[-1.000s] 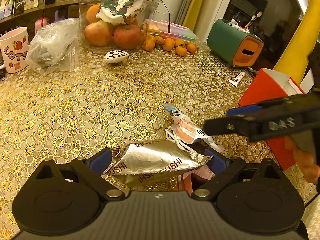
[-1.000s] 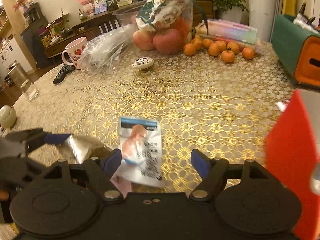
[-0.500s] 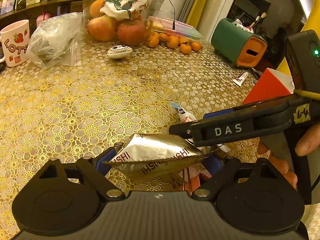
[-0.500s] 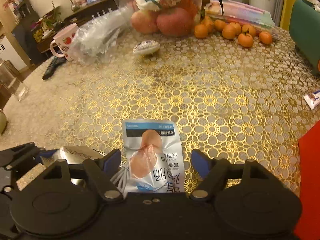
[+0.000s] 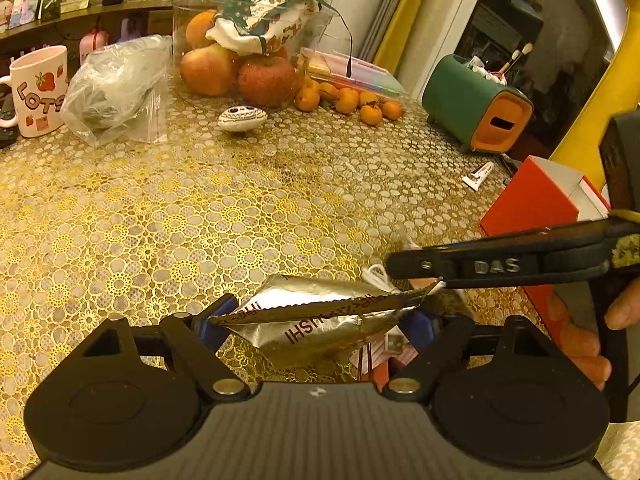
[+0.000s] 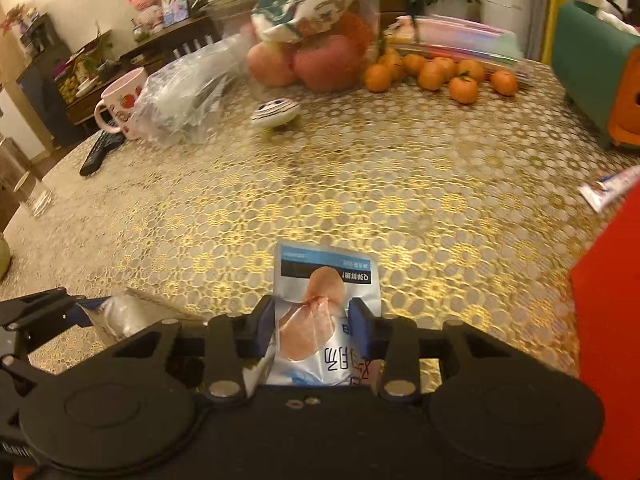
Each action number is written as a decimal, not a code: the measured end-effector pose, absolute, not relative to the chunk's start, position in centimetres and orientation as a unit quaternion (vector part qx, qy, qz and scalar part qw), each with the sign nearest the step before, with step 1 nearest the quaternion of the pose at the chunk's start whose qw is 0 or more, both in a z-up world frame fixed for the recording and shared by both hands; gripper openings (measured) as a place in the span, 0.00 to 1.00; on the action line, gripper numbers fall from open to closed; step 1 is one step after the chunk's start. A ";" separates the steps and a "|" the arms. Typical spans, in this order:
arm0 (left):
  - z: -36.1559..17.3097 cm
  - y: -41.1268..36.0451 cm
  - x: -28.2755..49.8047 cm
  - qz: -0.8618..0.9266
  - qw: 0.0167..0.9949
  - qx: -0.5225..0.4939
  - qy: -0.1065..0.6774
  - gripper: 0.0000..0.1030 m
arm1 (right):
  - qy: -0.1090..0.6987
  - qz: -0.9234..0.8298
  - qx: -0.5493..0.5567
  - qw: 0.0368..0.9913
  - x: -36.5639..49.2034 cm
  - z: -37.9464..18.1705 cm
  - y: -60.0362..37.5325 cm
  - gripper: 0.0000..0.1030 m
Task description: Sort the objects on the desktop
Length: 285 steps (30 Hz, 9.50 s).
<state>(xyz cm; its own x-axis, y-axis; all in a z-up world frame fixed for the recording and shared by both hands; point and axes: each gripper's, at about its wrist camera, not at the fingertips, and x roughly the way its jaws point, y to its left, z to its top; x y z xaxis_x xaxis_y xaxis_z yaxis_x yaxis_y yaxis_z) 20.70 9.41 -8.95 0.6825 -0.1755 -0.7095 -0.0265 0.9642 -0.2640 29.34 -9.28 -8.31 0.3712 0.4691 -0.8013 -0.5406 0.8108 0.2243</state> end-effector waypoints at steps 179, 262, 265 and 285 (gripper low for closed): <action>-3.0 1.6 10.7 -0.106 0.947 -0.025 0.303 0.98 | 0.398 0.276 -0.031 0.875 20.2 1.7 -18.7 0.75; -5.8 1.3 11.6 -0.131 0.945 -0.044 0.296 0.03 | 0.392 0.299 -0.013 0.870 21.8 -1.0 -16.7 0.09; -5.8 0.8 11.7 -0.131 0.945 -0.032 0.296 0.03 | 0.383 0.294 -0.008 0.876 21.4 0.0 -17.8 0.09; -7.6 1.4 10.4 -0.125 0.931 0.015 0.342 0.74 | 0.370 0.273 0.001 0.888 19.6 2.7 -24.5 0.09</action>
